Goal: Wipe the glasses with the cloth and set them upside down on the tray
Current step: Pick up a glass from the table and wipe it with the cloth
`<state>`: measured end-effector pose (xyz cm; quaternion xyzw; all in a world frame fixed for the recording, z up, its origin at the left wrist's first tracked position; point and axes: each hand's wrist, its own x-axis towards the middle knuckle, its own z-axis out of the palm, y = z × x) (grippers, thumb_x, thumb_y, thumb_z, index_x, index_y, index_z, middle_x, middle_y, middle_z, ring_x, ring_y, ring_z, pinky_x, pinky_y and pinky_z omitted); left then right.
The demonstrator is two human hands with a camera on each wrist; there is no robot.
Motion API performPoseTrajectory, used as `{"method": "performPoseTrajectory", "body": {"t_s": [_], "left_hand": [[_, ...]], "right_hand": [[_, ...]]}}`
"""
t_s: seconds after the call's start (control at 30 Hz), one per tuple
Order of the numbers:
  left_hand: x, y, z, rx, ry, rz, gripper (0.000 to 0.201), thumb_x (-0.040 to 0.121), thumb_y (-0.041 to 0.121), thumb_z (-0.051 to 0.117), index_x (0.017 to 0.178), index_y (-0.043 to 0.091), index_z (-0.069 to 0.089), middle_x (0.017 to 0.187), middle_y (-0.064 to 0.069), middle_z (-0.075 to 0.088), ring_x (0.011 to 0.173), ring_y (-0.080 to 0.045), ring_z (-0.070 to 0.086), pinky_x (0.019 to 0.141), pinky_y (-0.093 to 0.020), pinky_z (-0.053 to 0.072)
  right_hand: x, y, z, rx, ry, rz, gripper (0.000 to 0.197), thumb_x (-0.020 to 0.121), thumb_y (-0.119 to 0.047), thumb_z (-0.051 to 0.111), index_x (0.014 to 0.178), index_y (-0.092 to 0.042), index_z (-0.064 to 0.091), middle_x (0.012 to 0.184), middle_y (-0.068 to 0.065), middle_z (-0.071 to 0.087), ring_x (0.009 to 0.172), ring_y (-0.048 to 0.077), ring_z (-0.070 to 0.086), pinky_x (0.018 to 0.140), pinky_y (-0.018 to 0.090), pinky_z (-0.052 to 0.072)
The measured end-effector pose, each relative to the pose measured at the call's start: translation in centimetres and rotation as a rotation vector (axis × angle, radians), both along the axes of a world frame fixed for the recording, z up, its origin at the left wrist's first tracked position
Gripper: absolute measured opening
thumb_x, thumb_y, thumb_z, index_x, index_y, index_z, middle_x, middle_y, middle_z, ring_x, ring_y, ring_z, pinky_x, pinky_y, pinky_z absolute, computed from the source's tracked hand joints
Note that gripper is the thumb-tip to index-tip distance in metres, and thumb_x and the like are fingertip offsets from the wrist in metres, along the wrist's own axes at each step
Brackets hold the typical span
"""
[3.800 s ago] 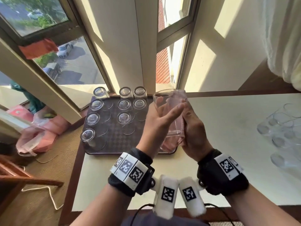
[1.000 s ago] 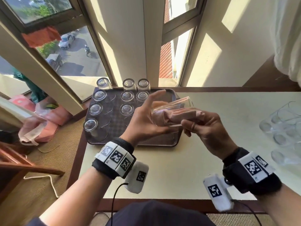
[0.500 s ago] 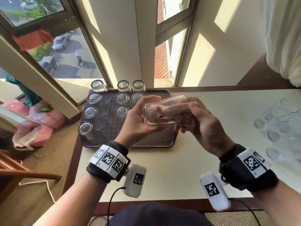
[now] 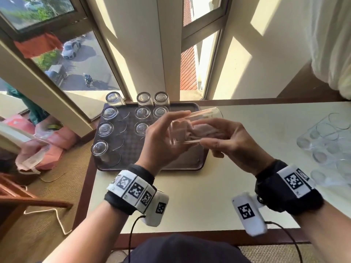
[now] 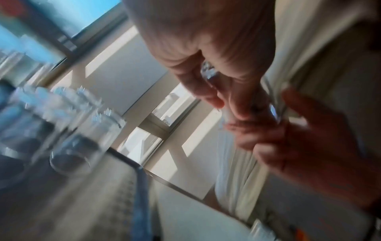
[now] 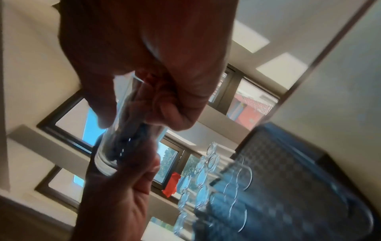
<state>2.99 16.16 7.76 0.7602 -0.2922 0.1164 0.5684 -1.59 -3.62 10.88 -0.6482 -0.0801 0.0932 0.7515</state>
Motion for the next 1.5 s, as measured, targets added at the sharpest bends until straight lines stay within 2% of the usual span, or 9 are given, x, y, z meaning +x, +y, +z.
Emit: {"method": "performPoseTrajectory", "body": {"t_s": [0.07,0.23,0.47,0.7,0.9,1.1,1.17,1.33,1.5], "left_hand": [[0.2,0.1,-0.4,0.047,-0.045,0.01,0.07,0.067,0.026,0.091,0.125,0.019,0.053,0.113,-0.006,0.07,0.096,-0.014,0.07,0.087,-0.023,0.055],[1.3,1.2,0.9,-0.197,0.732,-0.323,0.071,0.066,0.029,0.091,0.128,0.019,0.06,0.112,-0.005,0.07,0.087,-0.015,0.072,0.07,-0.032,0.059],[0.9,0.7,0.7,0.183,-0.104,-0.101,0.074,0.069,0.026,0.091,0.132,0.011,0.056,0.124,-0.01,0.067,0.109,-0.015,0.066,0.097,-0.02,0.051],[0.4,0.7,1.0,-0.293,0.774,-0.263,0.068,0.059,0.032,0.092,0.118,0.013,0.064,0.1,-0.004,0.075,0.079,-0.014,0.071,0.06,-0.025,0.058],[0.3,0.6,1.0,0.161,-0.09,-0.041,0.072,0.062,0.024,0.096,0.123,0.0,0.065,0.112,-0.007,0.072,0.096,-0.007,0.067,0.088,-0.011,0.048],[1.2,0.9,1.3,-0.153,0.724,-0.31,0.08,0.058,0.028,0.094,0.129,0.015,0.059,0.106,0.002,0.074,0.084,-0.009,0.072,0.065,-0.022,0.057],[1.0,0.9,1.6,-0.145,0.635,-0.263,0.07,0.062,0.017,0.094,0.125,0.008,0.063,0.106,-0.002,0.076,0.087,-0.012,0.073,0.066,-0.023,0.058],[1.0,0.7,0.4,0.177,-0.072,-0.081,0.076,0.064,0.023,0.096,0.129,0.004,0.061,0.118,-0.008,0.07,0.103,-0.017,0.068,0.093,-0.017,0.049],[0.5,0.5,0.1,-0.248,0.69,-0.26,0.076,0.063,0.021,0.09,0.13,0.016,0.055,0.113,-0.001,0.071,0.091,-0.018,0.072,0.063,-0.021,0.055]], "right_hand": [[0.1,0.2,-0.3,0.039,0.041,-0.053,0.031,0.08,-0.008,0.072,0.11,-0.015,0.075,0.087,-0.001,0.072,0.061,0.014,0.049,0.047,0.024,0.041],[0.3,0.2,-0.4,-0.096,-0.176,-0.057,0.036,0.081,-0.009,0.074,0.117,-0.006,0.068,0.108,0.007,0.073,0.097,0.015,0.068,0.078,0.021,0.053],[0.6,-1.1,-0.3,-0.001,0.064,0.049,0.036,0.078,-0.041,0.078,0.104,-0.015,0.077,0.086,0.007,0.072,0.058,0.024,0.031,0.049,0.029,0.03],[0.5,-0.7,0.7,-0.213,-0.21,0.058,0.027,0.088,-0.004,0.063,0.114,0.003,0.068,0.114,0.013,0.072,0.113,0.023,0.065,0.092,0.032,0.056],[0.2,-1.1,0.2,-0.023,0.084,0.083,0.025,0.079,-0.009,0.073,0.104,-0.013,0.074,0.087,-0.002,0.072,0.059,0.003,0.052,0.047,0.019,0.038],[0.0,-0.7,0.6,-0.137,-0.172,0.01,0.032,0.085,-0.001,0.068,0.116,0.006,0.065,0.106,0.014,0.073,0.097,0.012,0.07,0.08,0.025,0.057],[0.0,-0.7,0.4,-0.174,-0.163,0.038,0.031,0.084,0.0,0.067,0.115,0.003,0.066,0.117,0.016,0.07,0.111,0.017,0.068,0.088,0.03,0.057],[-0.4,-0.7,-0.1,-0.047,0.065,-0.013,0.026,0.084,-0.009,0.067,0.109,-0.007,0.072,0.092,0.006,0.076,0.055,0.012,0.047,0.047,0.025,0.034],[-0.3,-0.2,0.1,-0.178,-0.217,-0.045,0.027,0.087,0.007,0.065,0.113,0.006,0.068,0.111,0.014,0.072,0.091,0.014,0.07,0.075,0.019,0.054]]}}
